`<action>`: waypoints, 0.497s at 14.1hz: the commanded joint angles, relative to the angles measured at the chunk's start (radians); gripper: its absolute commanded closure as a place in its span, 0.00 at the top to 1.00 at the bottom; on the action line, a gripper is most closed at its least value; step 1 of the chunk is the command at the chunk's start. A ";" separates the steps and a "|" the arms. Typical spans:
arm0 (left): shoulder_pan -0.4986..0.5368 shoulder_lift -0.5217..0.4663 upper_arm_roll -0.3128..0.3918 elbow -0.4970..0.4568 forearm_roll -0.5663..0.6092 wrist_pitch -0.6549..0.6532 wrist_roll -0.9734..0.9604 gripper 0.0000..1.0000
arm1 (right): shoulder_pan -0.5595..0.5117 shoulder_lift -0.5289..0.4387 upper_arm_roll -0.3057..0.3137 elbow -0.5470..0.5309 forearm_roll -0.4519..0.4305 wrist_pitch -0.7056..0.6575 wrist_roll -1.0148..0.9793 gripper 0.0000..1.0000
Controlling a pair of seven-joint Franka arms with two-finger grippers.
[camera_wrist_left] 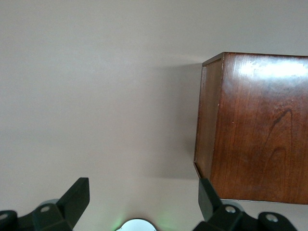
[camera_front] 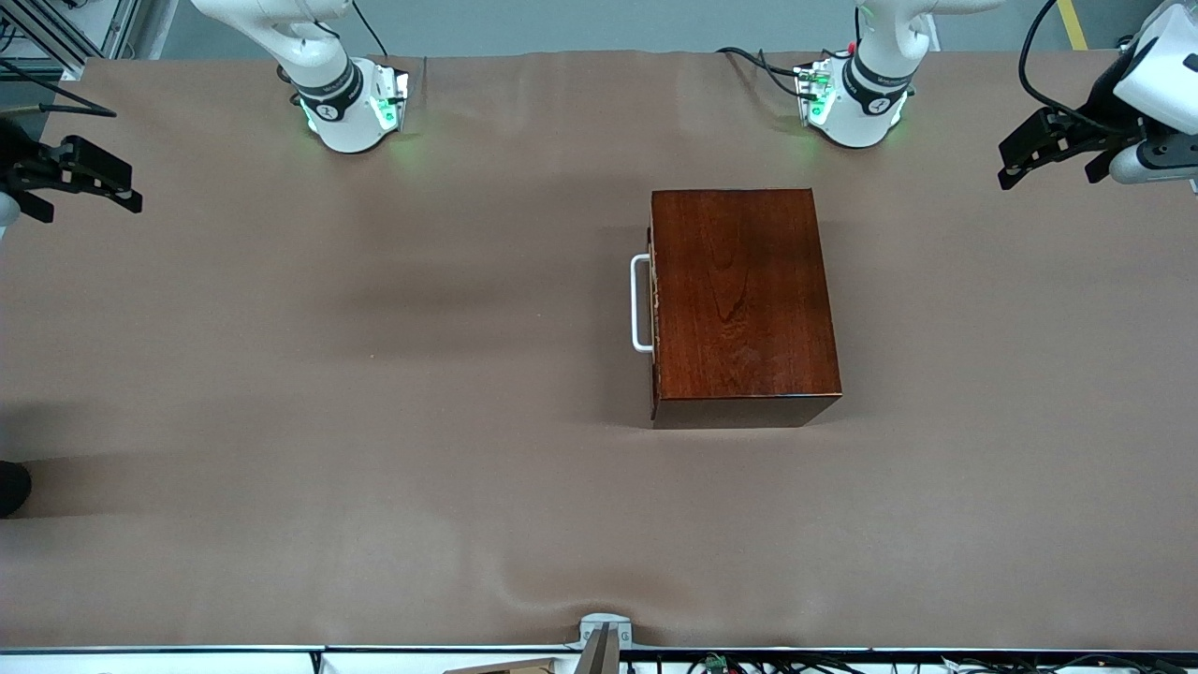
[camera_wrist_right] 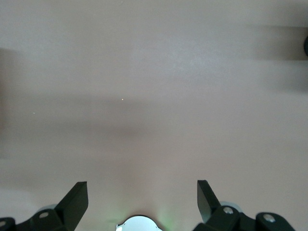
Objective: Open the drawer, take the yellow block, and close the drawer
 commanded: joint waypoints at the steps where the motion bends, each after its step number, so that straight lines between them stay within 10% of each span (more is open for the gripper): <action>1: 0.012 0.013 -0.007 0.028 -0.007 -0.022 0.017 1.00 | -0.010 -0.020 0.007 -0.014 -0.015 0.000 -0.007 1.00; 7: -0.012 0.101 -0.037 0.143 -0.012 -0.067 0.009 1.00 | -0.010 -0.020 0.007 -0.014 -0.015 0.000 -0.007 1.00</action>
